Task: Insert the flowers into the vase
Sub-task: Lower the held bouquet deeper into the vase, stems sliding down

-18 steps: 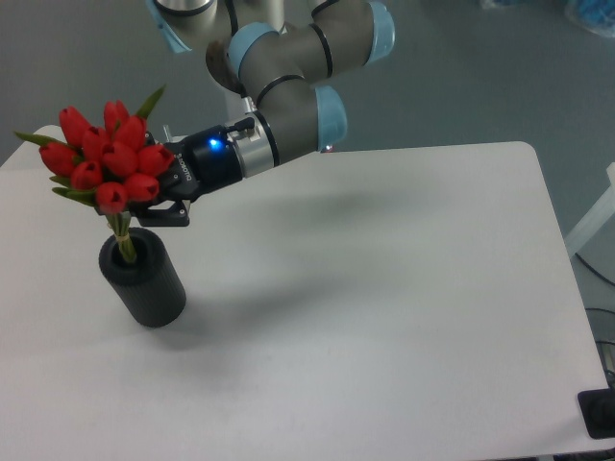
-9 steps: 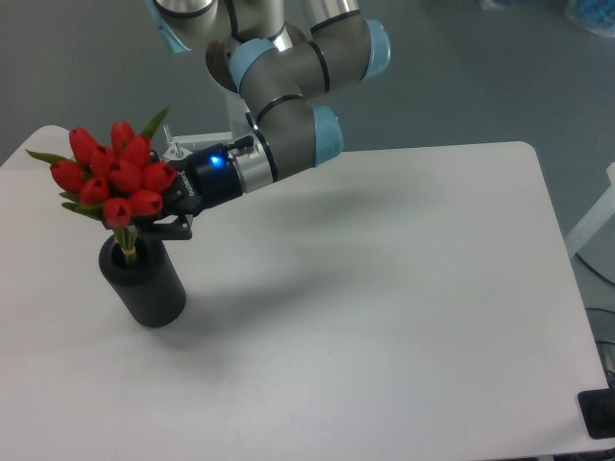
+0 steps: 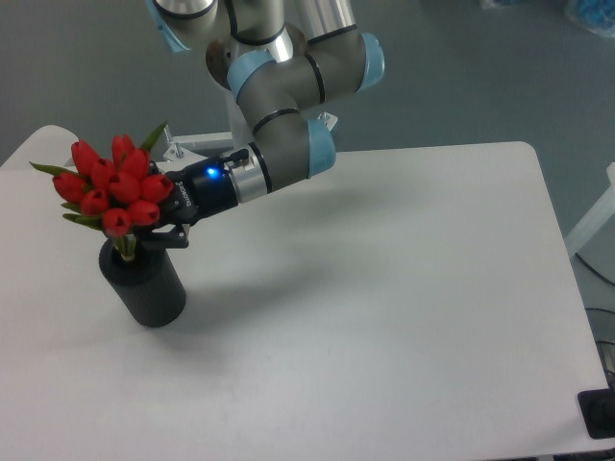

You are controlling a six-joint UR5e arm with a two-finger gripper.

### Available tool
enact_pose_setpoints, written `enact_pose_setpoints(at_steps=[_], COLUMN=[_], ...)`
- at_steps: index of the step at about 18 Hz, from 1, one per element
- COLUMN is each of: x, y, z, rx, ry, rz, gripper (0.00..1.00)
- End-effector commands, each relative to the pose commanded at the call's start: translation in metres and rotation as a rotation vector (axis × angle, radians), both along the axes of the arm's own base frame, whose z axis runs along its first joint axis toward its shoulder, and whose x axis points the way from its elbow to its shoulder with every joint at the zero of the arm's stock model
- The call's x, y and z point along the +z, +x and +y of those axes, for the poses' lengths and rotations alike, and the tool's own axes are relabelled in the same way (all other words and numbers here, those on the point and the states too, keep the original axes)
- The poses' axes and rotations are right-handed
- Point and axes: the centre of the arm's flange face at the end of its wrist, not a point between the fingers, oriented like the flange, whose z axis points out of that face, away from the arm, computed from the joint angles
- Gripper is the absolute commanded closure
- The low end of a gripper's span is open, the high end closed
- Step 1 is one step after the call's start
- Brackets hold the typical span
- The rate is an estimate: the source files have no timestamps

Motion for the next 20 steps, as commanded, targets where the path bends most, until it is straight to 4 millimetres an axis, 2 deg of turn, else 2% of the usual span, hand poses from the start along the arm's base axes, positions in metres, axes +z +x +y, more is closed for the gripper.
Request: enact_pose_setpoints(at_steps=[9, 12, 15, 17, 18, 20], x=[-0.016, -0.02, -0.022, -0.024, -0.024, -0.025], y=[0.006, 0.007, 0.008, 0.007, 0.007, 0.008], z=[0.001, 0.003, 0.003, 0.003, 0.003, 0.004], rx=[-0.01, -0.014, -0.016, -0.016, -0.016, -0.017], ry=[0.005, 0.002, 0.003, 0.001, 0.001, 0.0], rz=[0.008, 0.004, 0.005, 0.001, 0.001, 0.0], gripper=[0.88, 0.84, 0.73, 0.56, 0.45, 0.29])
